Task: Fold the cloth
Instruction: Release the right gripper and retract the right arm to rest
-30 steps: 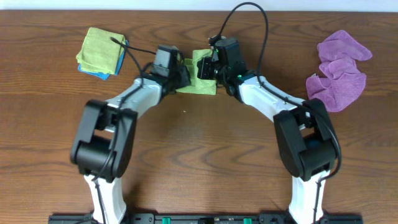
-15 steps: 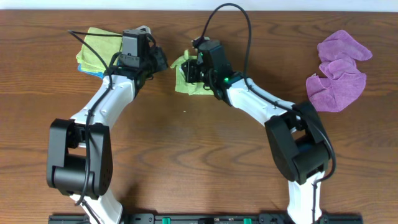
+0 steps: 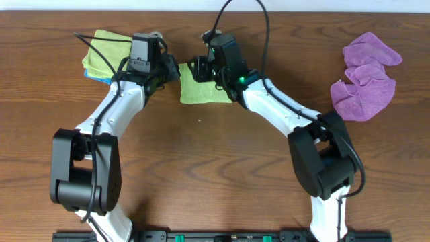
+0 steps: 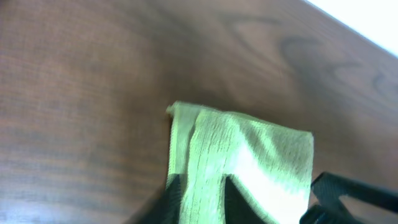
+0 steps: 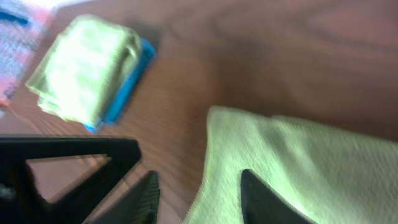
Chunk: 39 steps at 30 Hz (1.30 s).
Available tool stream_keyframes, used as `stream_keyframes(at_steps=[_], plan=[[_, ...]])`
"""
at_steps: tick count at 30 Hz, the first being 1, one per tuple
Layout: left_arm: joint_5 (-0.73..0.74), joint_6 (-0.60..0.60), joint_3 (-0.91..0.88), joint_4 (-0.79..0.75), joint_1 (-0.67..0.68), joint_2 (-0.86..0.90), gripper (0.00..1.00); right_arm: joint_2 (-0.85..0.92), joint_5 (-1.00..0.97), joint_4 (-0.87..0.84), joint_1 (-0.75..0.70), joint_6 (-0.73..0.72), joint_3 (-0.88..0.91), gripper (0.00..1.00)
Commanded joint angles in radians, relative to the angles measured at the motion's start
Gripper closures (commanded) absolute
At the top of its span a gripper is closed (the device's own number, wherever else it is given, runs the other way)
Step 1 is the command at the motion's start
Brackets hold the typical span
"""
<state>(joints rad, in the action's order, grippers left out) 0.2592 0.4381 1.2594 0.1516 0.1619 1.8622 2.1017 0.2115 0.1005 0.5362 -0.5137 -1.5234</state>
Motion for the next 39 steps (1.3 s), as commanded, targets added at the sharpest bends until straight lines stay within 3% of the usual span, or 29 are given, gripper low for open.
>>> stream_keyframes(at_steps=[1, 3, 7, 13, 18, 26, 39], plan=[[0.035, -0.016, 0.023, 0.041, -0.018, -0.035, 0.49, -0.066, 0.006, 0.100, -0.032, 0.037, -0.016, 0.36], [0.104, -0.016, 0.023, 0.075, -0.032, -0.036, 0.37, -0.113, 0.006, 0.198, -0.051, 0.088, -0.016, 0.01], [0.213, -0.016, 0.023, 0.117, -0.060, -0.037, 0.05, -0.232, 0.004, 0.357, -0.080, 0.208, -0.016, 0.01], [0.316, -0.012, 0.023, 0.133, -0.072, -0.037, 0.05, -0.405, 0.002, 0.599, -0.145, 0.322, -0.016, 0.01], [0.318, -0.004, 0.022, 0.153, -0.072, -0.037, 0.05, -0.539, -0.002, 0.800, -0.229, 0.388, 0.023, 0.01], [0.318, 0.054, 0.022, 0.241, -0.072, -0.037, 0.05, -0.882, -0.008, 0.745, -0.276, 0.330, 0.343, 0.01], [0.345, 0.180, 0.019, 0.309, -0.069, -0.036, 0.05, -1.564, -0.102, 0.769, -0.276, 0.069, 0.785, 0.01]])
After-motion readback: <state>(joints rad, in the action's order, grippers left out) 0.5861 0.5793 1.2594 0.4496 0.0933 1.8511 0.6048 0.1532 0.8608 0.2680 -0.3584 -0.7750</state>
